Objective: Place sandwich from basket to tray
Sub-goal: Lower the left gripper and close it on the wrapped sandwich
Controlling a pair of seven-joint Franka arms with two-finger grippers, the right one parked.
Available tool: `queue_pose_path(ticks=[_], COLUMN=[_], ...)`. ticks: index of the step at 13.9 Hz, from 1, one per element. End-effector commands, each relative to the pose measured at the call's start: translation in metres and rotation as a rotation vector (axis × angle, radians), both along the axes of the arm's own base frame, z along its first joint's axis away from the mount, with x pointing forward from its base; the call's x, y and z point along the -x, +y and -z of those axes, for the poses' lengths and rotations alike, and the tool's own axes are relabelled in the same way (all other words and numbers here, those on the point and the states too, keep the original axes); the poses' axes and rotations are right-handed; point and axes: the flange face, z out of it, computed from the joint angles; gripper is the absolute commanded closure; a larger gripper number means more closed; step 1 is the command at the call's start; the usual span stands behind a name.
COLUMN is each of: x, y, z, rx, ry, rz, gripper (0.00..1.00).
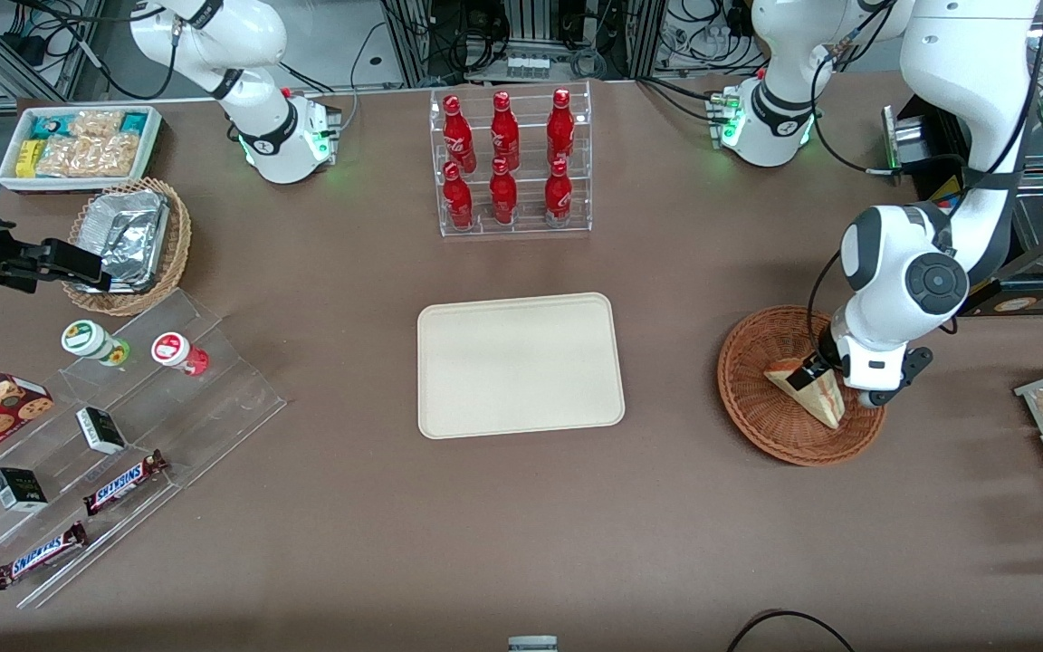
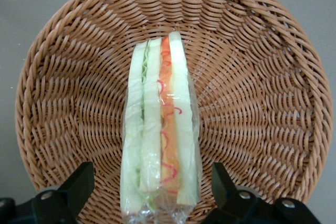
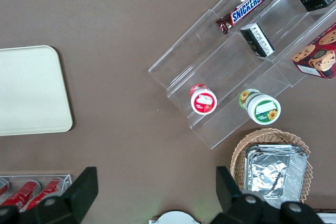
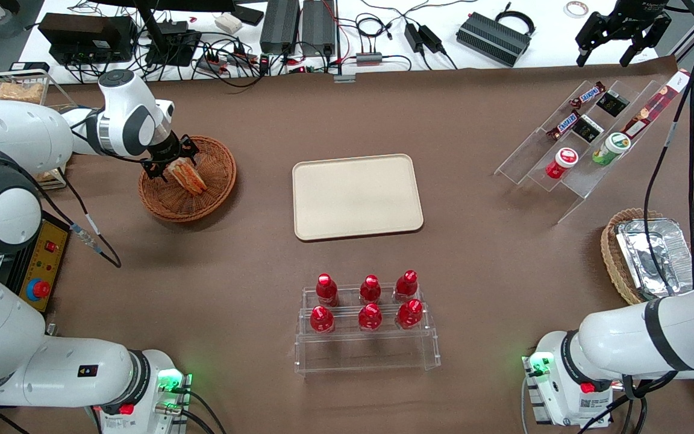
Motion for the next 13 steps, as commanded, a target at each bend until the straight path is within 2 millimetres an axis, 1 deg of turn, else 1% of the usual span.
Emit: queue_pose_path(ticks=[1, 2, 3, 5, 9, 11, 12, 13], x=[0.000, 0.000, -0.001, -0.003, -0.014, -0.023, -0.030, -0.034], y=[-0.001, -0.001, -0.002, -0.002, -0.006, -0.016, -0.019, -0.030], z=[0.001, 0.000, 0.001, 0.000, -0.021, -0.044, -0.060, -0.075], rx=[-0.001, -0.001, -0.003, -0.004, -0.009, -0.044, -0.070, -0.079], ry=[-0.013, -0.014, -0.015, -0.016, -0.023, -0.005, 0.008, 0.021], rz=[-0.017, -0.028, -0.039, -0.040, -0.027, 0.020, 0.041, 0.062], gripper=[0.44, 0.73, 0.99, 1.00, 1.00, 1.00, 1.00, 1.00])
